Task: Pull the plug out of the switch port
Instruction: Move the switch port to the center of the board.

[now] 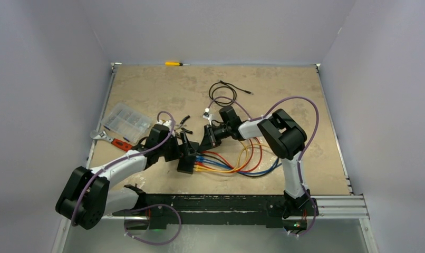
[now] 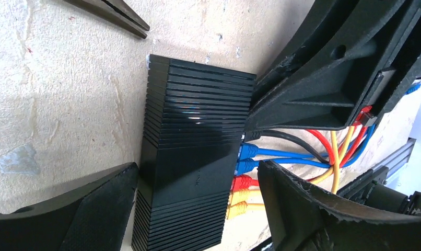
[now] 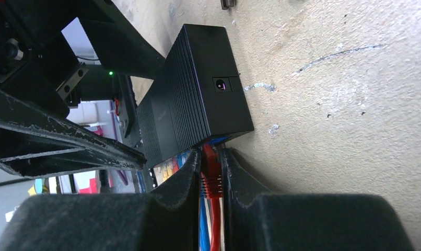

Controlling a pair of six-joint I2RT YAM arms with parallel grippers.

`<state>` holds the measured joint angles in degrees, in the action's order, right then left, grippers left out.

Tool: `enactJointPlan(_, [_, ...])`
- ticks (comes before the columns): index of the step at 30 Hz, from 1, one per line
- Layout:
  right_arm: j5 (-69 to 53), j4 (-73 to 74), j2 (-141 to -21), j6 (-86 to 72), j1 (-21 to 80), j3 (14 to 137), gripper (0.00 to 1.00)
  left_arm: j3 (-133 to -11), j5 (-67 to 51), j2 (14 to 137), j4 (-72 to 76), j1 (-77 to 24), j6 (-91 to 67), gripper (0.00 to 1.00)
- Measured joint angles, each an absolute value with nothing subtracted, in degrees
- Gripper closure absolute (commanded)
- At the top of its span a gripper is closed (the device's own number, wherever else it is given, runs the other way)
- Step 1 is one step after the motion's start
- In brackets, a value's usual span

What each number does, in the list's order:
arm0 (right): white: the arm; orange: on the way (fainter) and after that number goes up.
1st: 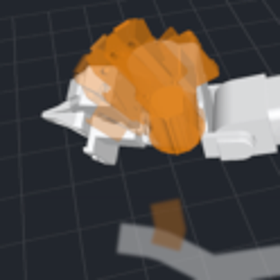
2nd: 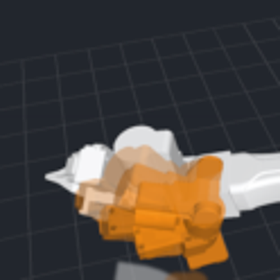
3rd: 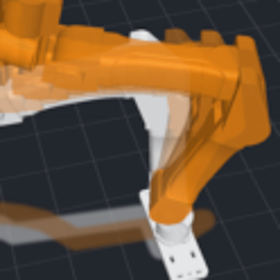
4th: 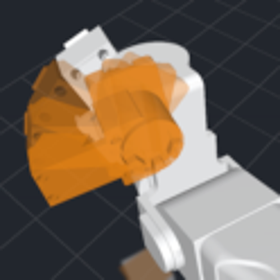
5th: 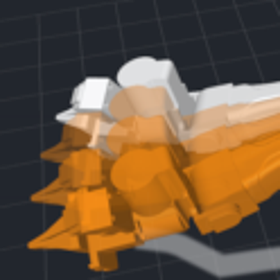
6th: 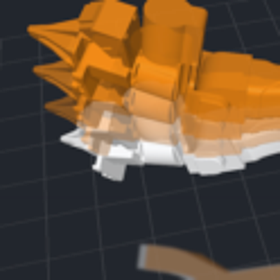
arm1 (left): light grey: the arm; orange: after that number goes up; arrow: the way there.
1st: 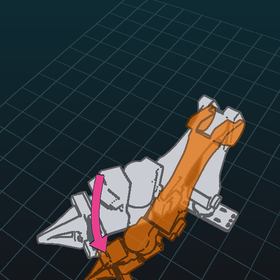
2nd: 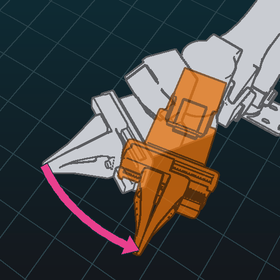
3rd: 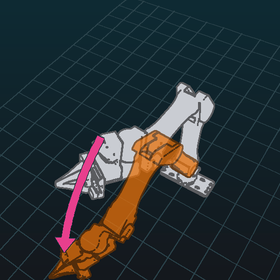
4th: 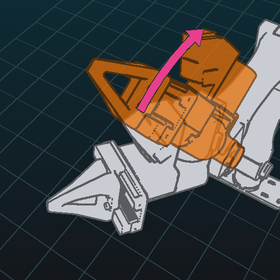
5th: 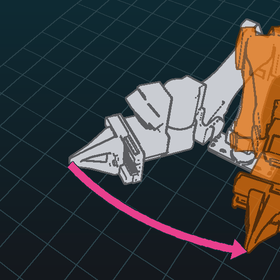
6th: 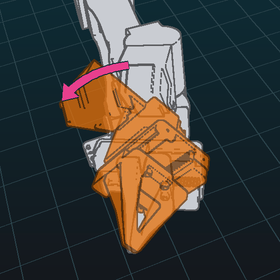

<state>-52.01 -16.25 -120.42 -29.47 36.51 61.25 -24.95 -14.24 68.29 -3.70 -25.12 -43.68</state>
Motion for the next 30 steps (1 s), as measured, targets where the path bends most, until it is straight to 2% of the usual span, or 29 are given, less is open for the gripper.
enactJointPlan(5, [-51.55,-15.62,-120.42,-29.28,36.75,61.54,1.0,-24.91,-14.17,67.68,-4.86,-25.21,-42.39,0.12])
enactJointPlan(11, [-51.53,-15.57,-120.42,-29.28,36.75,61.54,1.0,-27.38,-6.13,66.59,-12.14,-29.36,-42.17,0.09])
enactJointPlan(17, [-51.53,-15.53,-120.42,-29.26,36.8,61.54,1.0,-31.07,0.78,69.89,-16.97,-36.21,-42.24,0.09])
enactJointPlan(21, [-51.53,-15.46,-120.42,-29.1,36.82,61.54,1.0,-32.01,3.03,71.05,-17.72,-37.01,-42.22,0.12])
enactJointPlan(30, [-51.48,-14.83,-120.42,-28.77,36.82,61.82,1.0,-33.21,5.13,73.03,-17.63,-37.67,-41.74,0.12])
